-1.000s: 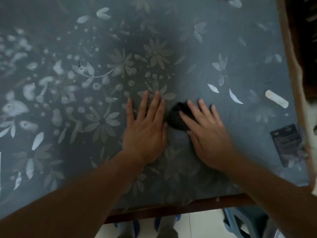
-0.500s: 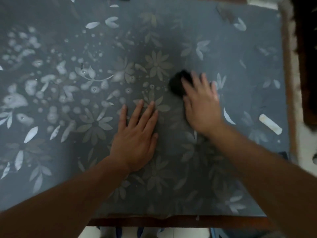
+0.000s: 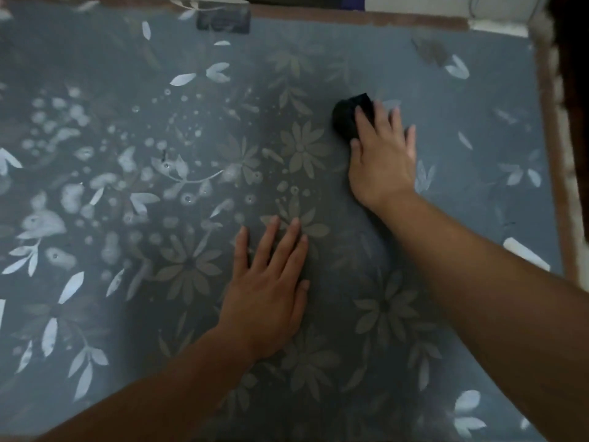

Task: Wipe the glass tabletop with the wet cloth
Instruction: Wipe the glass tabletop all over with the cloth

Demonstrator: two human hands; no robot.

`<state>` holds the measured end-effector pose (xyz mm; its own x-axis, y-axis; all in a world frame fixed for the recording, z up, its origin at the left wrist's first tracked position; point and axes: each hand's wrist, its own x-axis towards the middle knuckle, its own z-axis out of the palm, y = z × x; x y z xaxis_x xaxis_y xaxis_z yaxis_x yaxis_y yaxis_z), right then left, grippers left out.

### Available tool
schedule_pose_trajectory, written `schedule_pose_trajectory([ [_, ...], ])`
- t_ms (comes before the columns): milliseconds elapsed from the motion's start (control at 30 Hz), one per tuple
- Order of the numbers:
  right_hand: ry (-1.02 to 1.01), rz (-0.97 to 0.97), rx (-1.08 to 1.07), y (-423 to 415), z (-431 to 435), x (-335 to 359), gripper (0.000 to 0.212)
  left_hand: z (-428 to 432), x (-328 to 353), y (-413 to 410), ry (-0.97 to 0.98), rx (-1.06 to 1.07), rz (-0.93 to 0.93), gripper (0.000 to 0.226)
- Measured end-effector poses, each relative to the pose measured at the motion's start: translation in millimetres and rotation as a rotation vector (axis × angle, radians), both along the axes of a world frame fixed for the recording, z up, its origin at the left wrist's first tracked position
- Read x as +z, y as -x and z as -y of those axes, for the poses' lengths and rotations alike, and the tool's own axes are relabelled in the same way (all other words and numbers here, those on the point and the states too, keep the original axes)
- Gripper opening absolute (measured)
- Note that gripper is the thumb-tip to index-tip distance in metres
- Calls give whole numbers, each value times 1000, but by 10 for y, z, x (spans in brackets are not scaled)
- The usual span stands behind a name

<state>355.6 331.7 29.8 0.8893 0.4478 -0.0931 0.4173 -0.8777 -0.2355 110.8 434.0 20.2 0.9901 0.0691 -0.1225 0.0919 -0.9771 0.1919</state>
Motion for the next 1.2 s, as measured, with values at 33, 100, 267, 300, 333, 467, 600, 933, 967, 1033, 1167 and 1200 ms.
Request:
schedule_pose_trajectory([
  [33,-9,-2,23,66,-11,-12,53,0,31,-9,22,5,-4,63],
  [100,-5,9,184,415,126,-5,53,-5,116,-33,80,20,14,59],
  [267,-47,-50,294,718,357,-1,52,-561,260,-744,111,133,230,38],
  [300,-36,-42,292,710,339,-13,52,-719,250,-959,114,156,237,41],
  [333,-26,-24,300,712,322,-21,52,-855,235,-1154,129,170,207,47],
  [467,10,-11,325,718,335,-50,52,-1099,48,-1525,73,132,12,66],
  [600,11,-19,363,472,255,-28,53,-1143,-98,-1524,-24,78,61,64],
  [933,23,-15,232,432,-125,-32,55,-1140,-103,-1531,4,70,59,64],
  [967,49,-31,278,537,-40,-32,55,-1138,-103,-1527,1,67,58,63],
  [1033,41,-37,280,254,-57,-20,54,-1145,-115,-1525,-9,68,66,63],
  [1167,-25,-36,16,-611,-460,-21,54,-1161,-155,-1538,0,69,85,62],
  [1200,-28,-38,2,-606,-486,-27,54,-1160,-160,-1534,0,69,87,62],
])
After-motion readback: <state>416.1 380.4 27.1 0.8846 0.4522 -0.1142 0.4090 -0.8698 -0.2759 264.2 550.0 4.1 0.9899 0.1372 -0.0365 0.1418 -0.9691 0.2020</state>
